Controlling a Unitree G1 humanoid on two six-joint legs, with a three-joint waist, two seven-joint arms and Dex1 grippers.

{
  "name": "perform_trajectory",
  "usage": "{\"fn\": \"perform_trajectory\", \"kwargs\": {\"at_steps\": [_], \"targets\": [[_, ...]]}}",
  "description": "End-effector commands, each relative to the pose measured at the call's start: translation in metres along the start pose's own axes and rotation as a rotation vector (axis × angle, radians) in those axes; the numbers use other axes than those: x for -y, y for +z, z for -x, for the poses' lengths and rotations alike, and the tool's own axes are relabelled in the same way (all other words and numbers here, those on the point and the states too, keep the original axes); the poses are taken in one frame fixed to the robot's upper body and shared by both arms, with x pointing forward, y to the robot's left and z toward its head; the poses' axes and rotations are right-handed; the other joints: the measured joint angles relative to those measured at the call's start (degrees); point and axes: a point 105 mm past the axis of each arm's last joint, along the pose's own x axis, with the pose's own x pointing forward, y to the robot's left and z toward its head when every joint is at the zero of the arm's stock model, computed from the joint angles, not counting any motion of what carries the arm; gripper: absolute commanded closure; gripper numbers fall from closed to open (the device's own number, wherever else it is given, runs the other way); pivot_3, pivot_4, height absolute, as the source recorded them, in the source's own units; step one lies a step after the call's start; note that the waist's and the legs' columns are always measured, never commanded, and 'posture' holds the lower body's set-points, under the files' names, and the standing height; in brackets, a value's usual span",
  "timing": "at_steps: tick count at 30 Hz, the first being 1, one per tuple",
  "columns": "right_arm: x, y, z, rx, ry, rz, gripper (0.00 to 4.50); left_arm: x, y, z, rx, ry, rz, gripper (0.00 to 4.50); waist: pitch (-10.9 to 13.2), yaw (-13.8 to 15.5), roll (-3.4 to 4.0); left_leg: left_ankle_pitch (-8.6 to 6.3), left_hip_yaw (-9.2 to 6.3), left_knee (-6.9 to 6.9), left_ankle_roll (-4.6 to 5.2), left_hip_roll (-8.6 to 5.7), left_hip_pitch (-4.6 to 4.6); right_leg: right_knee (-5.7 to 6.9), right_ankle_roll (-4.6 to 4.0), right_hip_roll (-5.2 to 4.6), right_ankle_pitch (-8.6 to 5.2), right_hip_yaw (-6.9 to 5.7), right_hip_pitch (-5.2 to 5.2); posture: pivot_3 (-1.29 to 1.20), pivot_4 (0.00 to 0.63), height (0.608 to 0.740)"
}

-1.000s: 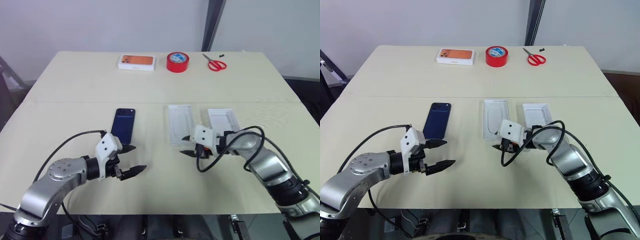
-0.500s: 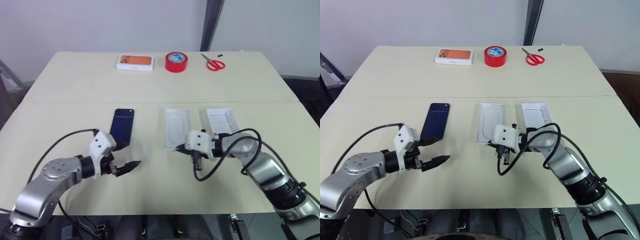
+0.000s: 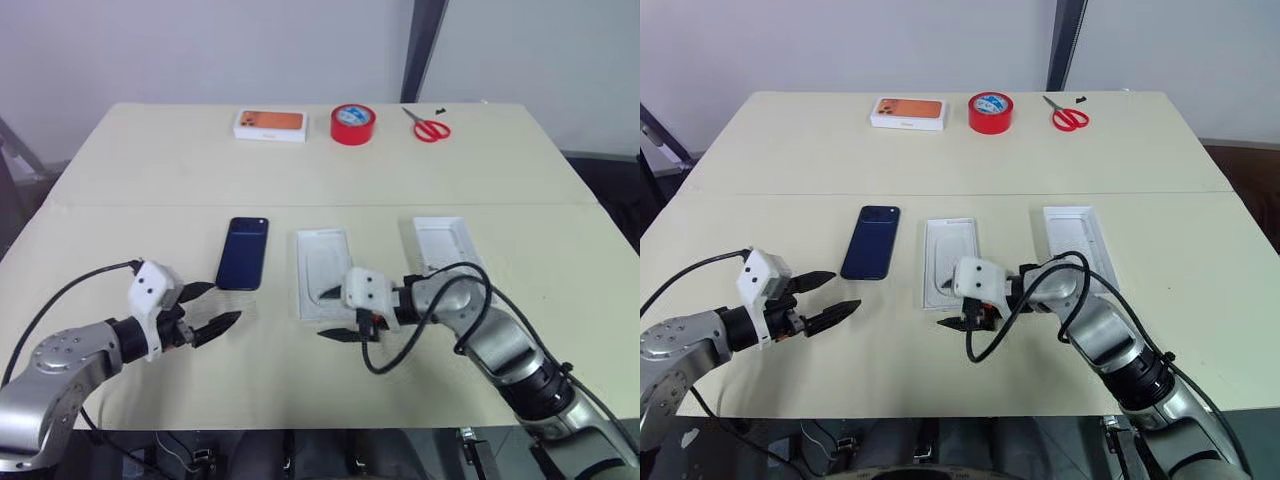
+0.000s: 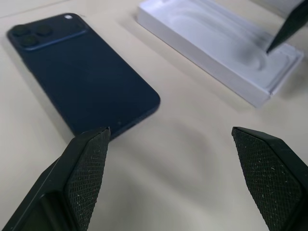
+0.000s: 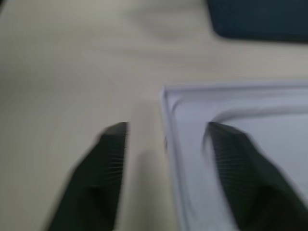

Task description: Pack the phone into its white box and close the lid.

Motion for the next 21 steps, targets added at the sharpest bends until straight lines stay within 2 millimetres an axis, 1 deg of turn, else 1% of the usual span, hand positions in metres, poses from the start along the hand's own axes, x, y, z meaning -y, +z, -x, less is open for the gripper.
{"fn": "perform_trajectory", "kwargs": {"at_steps": [1,3,4,5,6,10,13,16,18,21], "targets": [[0.018,0.042,0.008,0.121,-0.067,0.012,0.95,-0.020,0.020,0.005,0.096,0.099,0.073,0.23,0.00,0.12,0.00,0.00,-0.01,0.00,0.00,0.00,0.00,0.01,0.00,0.00,0.00,-0.01,-0.01,0.00,0.150,0.725],[0.028,0.049,-0.001,0.108,-0.106,0.008,0.95,-0.038,0.024,0.004,0.111,0.177,0.139,0.23,-0.02,0.14,-0.03,0.00,-0.02,0.01,0.00,0.00,0.00,0.02,0.01,0.00,0.00,-0.03,-0.01,0.00,0.150,0.725],[0.034,0.051,-0.006,0.090,-0.127,0.004,1.59,-0.046,0.024,0.002,0.105,0.215,0.167,0.23,-0.03,0.12,-0.05,0.00,-0.02,0.01,-0.01,0.00,0.00,0.02,0.01,0.00,0.01,-0.04,-0.01,0.00,0.150,0.725],[0.038,0.051,-0.013,0.067,-0.143,0.010,1.89,-0.055,0.023,0.001,0.092,0.262,0.189,0.23,-0.03,0.11,-0.05,0.01,-0.02,0.01,-0.01,-0.01,0.00,0.03,0.02,0.00,0.01,-0.05,-0.01,0.00,0.150,0.725],[0.042,0.052,-0.019,0.047,-0.156,0.023,2.41,-0.061,0.024,-0.001,0.087,0.292,0.211,0.00,-0.03,0.07,-0.05,0.01,-0.02,0.01,-0.01,-0.02,0.00,0.04,0.02,0.00,0.01,-0.05,-0.02,0.00,0.150,0.725],[0.057,0.050,-0.048,-0.035,-0.222,0.090,4.45,-0.077,0.032,-0.015,0.088,0.363,0.315,0.00,-0.03,0.05,-0.05,0.03,-0.01,0.04,-0.04,-0.05,-0.05,0.12,0.03,0.01,0.02,-0.06,-0.12,0.00,0.150,0.725],[0.063,0.043,-0.066,-0.118,-0.273,0.162,4.45,-0.084,0.032,-0.029,0.044,0.376,0.430,0.00,-0.03,0.08,-0.10,0.08,-0.01,0.12,-0.13,-0.07,-0.08,0.19,0.04,0.03,0.02,-0.07,-0.14,0.00,0.150,0.725],[0.063,0.038,-0.078,-0.170,-0.274,0.204,4.45,-0.083,0.033,-0.038,0.016,0.358,0.502,0.00,-0.03,-0.03,-0.11,0.14,0.00,0.15,-0.22,-0.09,-0.09,0.23,0.05,0.05,0.02,-0.07,-0.16,0.00,0.150,0.725],[0.062,0.036,-0.088,-0.189,-0.266,0.222,4.45,-0.079,0.031,-0.047,-0.035,0.327,0.552,0.00,-0.03,-0.07,-0.11,0.20,0.00,0.16,-0.34,-0.09,-0.10,0.23,0.05,0.06,0.03,-0.08,-0.16,0.00,0.150,0.725],[0.058,0.033,-0.101,-0.215,-0.248,0.256,4.45,-0.072,0.014,-0.058,-0.173,0.285,0.628,0.00,-0.03,-0.25,-0.11,0.24,0.00,0.16,-0.39,-0.09,-0.10,0.24,0.05,0.10,0.03,-0.08,-0.17,0.00,0.150,0.725]]}}
